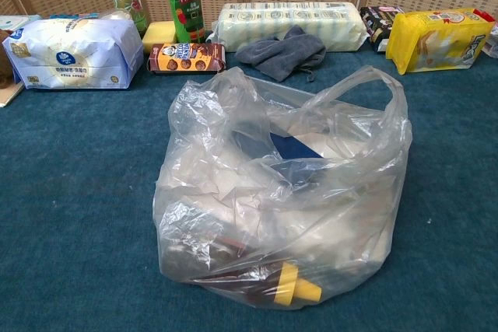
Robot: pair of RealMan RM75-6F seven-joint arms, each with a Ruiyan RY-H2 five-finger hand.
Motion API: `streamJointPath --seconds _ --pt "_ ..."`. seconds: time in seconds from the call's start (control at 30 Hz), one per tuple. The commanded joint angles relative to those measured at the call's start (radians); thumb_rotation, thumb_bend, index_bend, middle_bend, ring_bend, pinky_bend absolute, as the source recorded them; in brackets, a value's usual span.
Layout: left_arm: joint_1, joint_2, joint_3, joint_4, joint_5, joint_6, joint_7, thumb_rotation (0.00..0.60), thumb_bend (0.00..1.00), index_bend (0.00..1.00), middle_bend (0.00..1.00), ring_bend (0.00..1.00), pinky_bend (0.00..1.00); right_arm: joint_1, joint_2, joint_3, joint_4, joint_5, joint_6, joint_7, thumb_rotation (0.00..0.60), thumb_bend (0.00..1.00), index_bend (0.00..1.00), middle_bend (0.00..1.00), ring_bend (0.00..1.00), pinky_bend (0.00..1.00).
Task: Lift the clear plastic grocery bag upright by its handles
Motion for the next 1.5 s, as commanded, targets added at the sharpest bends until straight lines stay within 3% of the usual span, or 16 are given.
streamJointPath --seconds 0.03,0.43,0.73,1.17,1.23,1.33,1.5 --pt "0.0 -0.002 0.001 0.002 -0.001 -0.002 0.0 0.6 0.21 0.32 0.3 0.21 0.22 0.001 -0.003 0.0 0.003 0.005 -0.004 -0.002 0.532 0.24 0.31 0.28 0.28 0.21" --pt "-0.004 0.003 -0.01 0.006 0.004 0.008 -0.002 0.6 0.2 0.32 0.3 0.21 0.22 0.011 0.0 0.004 -0.009 0.007 -0.018 -0.001 0.532 0.24 0.31 0.28 0.28 0.21" --pt "-0.006 0.029 -0.019 -0.017 0.023 0.026 0.011 0.6 0.2 0.32 0.3 0.21 0.22 0.027 0.032 0.007 -0.039 0.007 -0.061 0.085 0.533 0.22 0.31 0.28 0.28 0.21" --pt "-0.026 0.087 -0.037 -0.072 0.051 0.026 0.048 0.6 0.2 0.32 0.3 0.21 0.22 0.134 0.068 0.052 -0.079 0.044 -0.253 0.403 0.529 0.12 0.34 0.3 0.29 0.21" --pt "-0.028 0.089 -0.037 -0.075 0.047 0.022 0.051 0.6 0.2 0.32 0.3 0.21 0.22 0.149 0.069 0.055 -0.074 0.047 -0.28 0.44 0.501 0.11 0.34 0.3 0.29 0.21" --pt "-0.032 0.088 -0.039 -0.077 0.042 0.017 0.056 0.6 0.2 0.32 0.3 0.21 0.22 0.17 0.067 0.057 -0.065 0.042 -0.316 0.486 0.404 0.09 0.35 0.3 0.29 0.21" --pt "-0.046 0.085 -0.046 -0.08 0.033 0.0 0.064 0.6 0.2 0.32 0.3 0.21 0.22 0.208 0.059 0.054 -0.053 0.029 -0.374 0.527 0.37 0.08 0.36 0.3 0.29 0.2"
